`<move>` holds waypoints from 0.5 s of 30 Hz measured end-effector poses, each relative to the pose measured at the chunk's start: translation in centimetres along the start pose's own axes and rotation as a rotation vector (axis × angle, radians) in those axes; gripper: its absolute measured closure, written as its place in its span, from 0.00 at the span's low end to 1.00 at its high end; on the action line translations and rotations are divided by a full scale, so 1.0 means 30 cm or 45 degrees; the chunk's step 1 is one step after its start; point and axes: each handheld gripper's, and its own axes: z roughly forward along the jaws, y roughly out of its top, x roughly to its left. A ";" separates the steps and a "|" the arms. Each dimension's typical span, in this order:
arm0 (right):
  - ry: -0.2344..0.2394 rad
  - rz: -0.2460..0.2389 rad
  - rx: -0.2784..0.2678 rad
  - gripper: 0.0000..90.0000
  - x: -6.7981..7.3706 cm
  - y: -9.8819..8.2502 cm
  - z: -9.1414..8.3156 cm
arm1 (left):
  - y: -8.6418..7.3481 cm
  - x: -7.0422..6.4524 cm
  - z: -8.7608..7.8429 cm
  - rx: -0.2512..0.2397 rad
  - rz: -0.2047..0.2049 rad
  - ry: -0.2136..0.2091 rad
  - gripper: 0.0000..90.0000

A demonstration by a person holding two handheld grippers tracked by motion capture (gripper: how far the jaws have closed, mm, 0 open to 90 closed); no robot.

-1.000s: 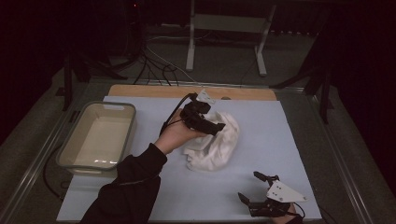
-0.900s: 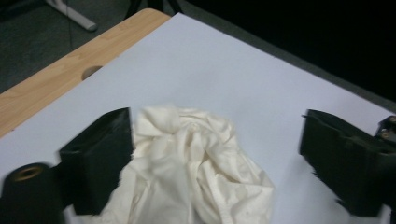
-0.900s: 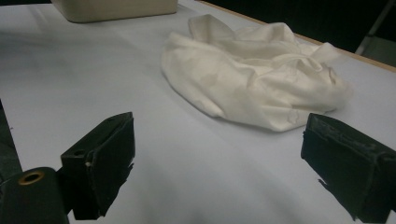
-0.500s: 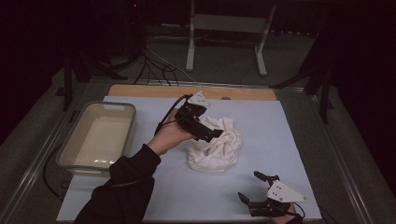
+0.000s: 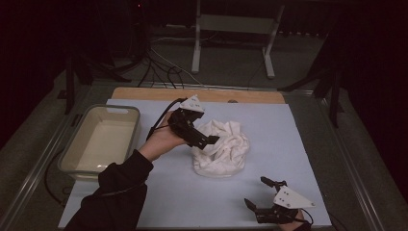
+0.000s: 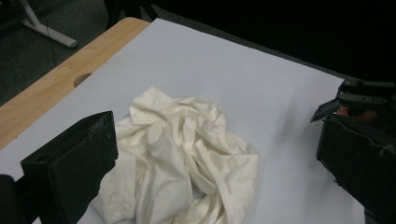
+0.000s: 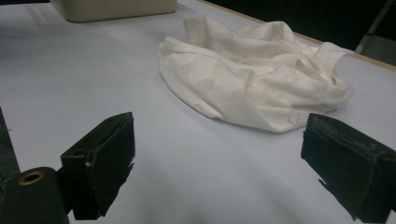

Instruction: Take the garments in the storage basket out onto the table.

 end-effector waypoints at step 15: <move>0.000 0.002 0.000 0.11 0.001 0.000 -0.001 | -0.094 -0.019 -0.050 0.019 0.017 -0.009 0.00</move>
